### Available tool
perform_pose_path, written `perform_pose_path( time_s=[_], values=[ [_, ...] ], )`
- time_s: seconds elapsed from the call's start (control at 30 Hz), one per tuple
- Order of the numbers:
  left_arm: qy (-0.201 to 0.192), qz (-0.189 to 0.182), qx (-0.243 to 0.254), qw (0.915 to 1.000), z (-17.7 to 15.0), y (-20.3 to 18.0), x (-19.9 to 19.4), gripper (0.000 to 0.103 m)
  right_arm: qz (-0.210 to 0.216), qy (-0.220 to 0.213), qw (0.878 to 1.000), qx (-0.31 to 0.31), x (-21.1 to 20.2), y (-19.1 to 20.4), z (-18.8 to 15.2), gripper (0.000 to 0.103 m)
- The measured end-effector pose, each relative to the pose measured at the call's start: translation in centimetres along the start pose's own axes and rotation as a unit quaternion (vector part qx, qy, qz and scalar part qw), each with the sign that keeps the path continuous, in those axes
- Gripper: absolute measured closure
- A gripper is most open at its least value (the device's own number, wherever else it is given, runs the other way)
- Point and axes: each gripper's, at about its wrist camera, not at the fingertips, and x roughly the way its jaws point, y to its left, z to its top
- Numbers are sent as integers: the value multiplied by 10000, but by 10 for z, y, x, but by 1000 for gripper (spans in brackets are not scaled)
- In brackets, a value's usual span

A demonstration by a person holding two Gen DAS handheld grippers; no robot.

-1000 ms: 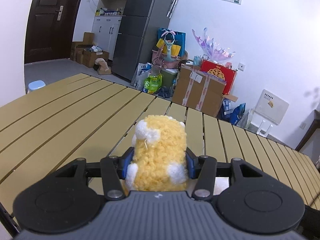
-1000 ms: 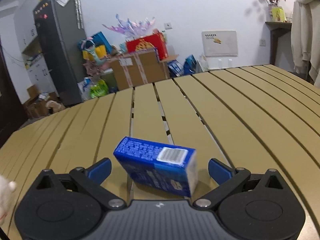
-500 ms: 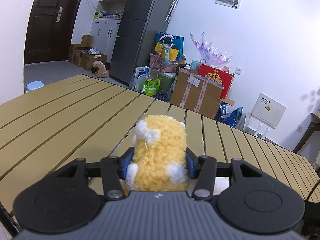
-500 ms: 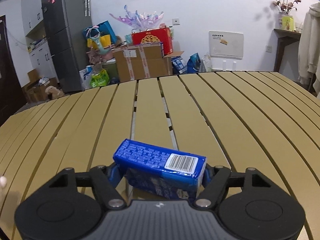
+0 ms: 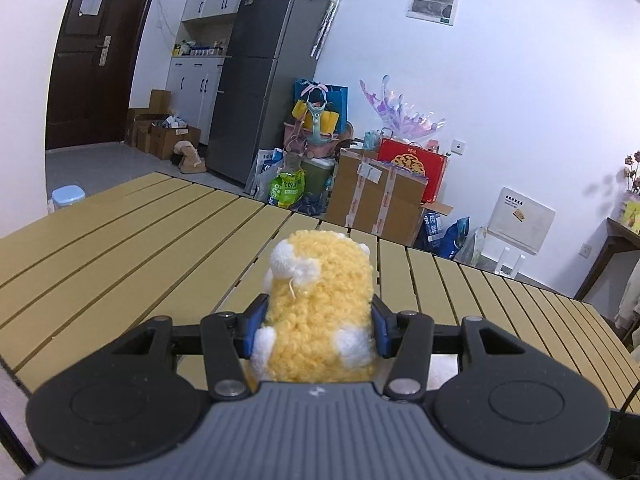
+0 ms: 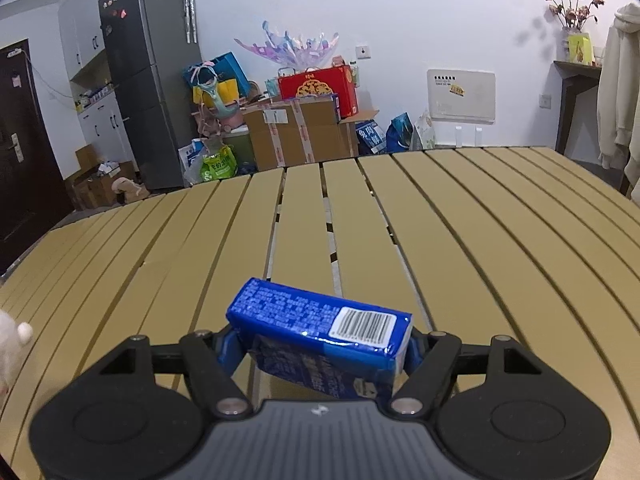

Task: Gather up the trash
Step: 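Lift the plush and blue box and carry them off the table toward the bin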

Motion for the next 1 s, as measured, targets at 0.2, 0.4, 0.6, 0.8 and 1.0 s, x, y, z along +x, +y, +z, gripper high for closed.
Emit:
perform_pose_path(
  time_s=[0.2, 0.4, 0.6, 0.8, 1.0],
  values=[
    [20, -72, 114, 9999, -2, -6, -29, 52, 70, -133, 9997, -190, -42, -4, -7, 31],
    [28, -164, 214, 9996, -9, -7, -63, 52, 250, -253, 9988, -346, -90, -6, -14, 31],
    [13, -213, 254, 9994, -13, -4, -97, 52, 393, -406, 9968, -568, -139, -5, -25, 31],
    [27, -261, 289, 9992, -20, 1, -131, 52, 448, -466, 9946, -813, -182, -4, -45, 31],
    [86, -320, 350, 9988, -31, 5, -162, 52, 533, -399, 9932, -950, -214, -5, -67, 31]
  ],
)
